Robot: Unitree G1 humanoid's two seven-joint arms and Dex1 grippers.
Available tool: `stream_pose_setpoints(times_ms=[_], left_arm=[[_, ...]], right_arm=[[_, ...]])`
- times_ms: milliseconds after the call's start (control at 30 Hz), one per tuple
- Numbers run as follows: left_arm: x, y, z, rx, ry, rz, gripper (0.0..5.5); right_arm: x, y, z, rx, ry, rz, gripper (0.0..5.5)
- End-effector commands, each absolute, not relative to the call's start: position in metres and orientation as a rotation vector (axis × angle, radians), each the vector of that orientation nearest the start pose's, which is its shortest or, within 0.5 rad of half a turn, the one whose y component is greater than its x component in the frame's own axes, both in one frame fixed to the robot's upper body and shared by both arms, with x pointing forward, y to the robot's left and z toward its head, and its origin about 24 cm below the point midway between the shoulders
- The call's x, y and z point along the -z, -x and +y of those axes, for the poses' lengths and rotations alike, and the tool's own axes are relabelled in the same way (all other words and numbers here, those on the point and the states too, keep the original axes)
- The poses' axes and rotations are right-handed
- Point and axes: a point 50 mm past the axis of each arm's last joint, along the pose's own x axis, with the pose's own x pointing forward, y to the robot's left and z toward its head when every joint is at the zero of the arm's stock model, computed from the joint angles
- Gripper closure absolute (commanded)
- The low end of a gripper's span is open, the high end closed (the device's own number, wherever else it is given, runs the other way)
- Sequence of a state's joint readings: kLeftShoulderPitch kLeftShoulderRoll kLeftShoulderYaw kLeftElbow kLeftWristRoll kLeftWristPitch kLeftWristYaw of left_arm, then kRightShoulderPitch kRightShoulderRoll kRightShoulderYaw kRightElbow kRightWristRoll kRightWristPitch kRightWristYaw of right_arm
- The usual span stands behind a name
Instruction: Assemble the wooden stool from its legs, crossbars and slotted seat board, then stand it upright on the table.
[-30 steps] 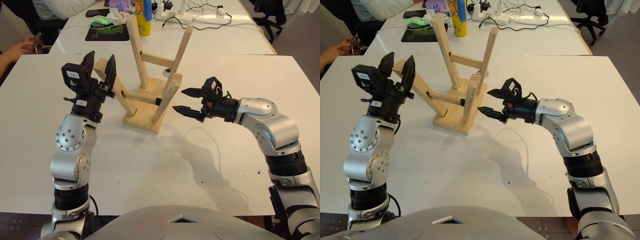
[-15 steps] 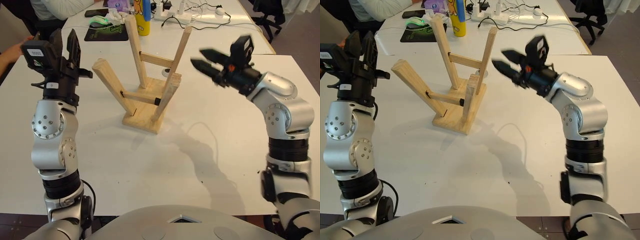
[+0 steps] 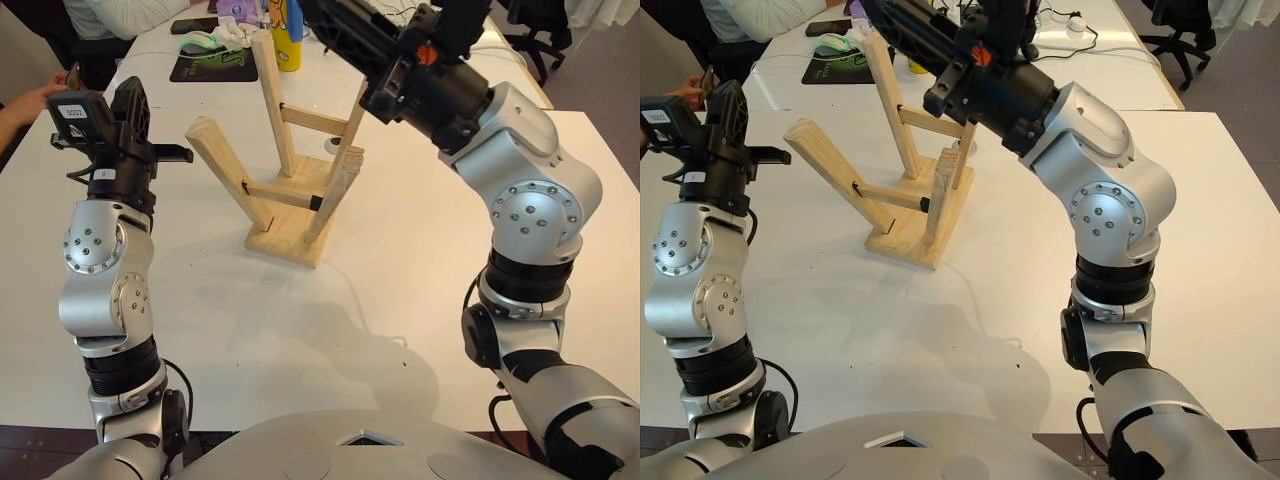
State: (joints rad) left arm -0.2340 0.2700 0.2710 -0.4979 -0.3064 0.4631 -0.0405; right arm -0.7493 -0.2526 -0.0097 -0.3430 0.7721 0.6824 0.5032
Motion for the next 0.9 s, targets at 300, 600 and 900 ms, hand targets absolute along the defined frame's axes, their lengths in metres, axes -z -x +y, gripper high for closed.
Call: stream_pose_setpoints(times_ms=[300, 600, 900], left_arm=[[-0.188, -0.262, 0.213, -0.019, 0.004, -0.291, 5.5], [-0.186, -0.264, 0.211, -0.007, 0.005, -0.28, 5.5], [-0.183, -0.263, 0.212, -0.015, 0.006, -0.273, 5.5]], right_arm=[[-0.247, -0.276, -0.076, -1.149, -0.091, -0.309, 5.49], [-0.165, -0.278, -0.075, -1.109, 0.127, -0.083, 5.49], [-0.316, -0.293, -0.102, -0.947, -0.249, -0.677, 5.49]])
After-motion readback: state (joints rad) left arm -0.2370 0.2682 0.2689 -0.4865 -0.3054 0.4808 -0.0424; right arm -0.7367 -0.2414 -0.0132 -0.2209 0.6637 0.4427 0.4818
